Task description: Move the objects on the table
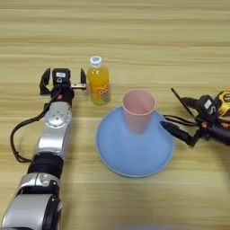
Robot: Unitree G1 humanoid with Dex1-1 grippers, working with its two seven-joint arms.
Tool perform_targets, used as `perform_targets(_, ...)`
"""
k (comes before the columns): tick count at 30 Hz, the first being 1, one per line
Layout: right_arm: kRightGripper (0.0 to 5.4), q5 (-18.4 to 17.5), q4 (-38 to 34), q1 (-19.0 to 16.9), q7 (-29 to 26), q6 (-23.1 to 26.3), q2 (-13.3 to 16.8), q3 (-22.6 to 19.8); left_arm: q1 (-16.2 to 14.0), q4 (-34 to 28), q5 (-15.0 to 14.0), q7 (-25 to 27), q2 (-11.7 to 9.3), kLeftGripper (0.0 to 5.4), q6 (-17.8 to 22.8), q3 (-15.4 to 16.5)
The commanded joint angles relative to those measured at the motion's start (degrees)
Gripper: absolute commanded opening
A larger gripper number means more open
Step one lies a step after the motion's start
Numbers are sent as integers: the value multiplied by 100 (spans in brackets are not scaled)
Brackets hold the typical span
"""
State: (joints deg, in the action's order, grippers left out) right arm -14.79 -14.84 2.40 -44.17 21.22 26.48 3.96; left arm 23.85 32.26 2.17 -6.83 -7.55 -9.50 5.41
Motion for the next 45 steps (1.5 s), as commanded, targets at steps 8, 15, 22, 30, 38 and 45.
perform_targets(8, 536, 43, 76, 34, -136, -350, -31, 485, 74, 54, 68, -31, -5, 540, 7, -26)
perform_targets(15, 536, 272, 475, 384, -29, -495, -283, 842, 67, 62, 71, -32, -3, 540, -4, -29)
perform_targets(22, 536, 313, 758, 605, 7, -507, -434, 932, 58, 43, 73, -41, 7, 540, -2, -35)
perform_targets(30, 536, 355, 1190, 909, 97, -543, -719, 981, 48, 24, 68, -37, -2, 540, 5, -34)
perform_targets(38, 536, 410, 1593, 1149, 134, -678, -986, 1044, 45, 15, 67, -37, 1, 540, 13, -36)
perform_targets(45, 536, 439, 1795, 1205, 127, -729, -1173, 1133, 47, 16, 64, -34, -2, 540, 15, -33)
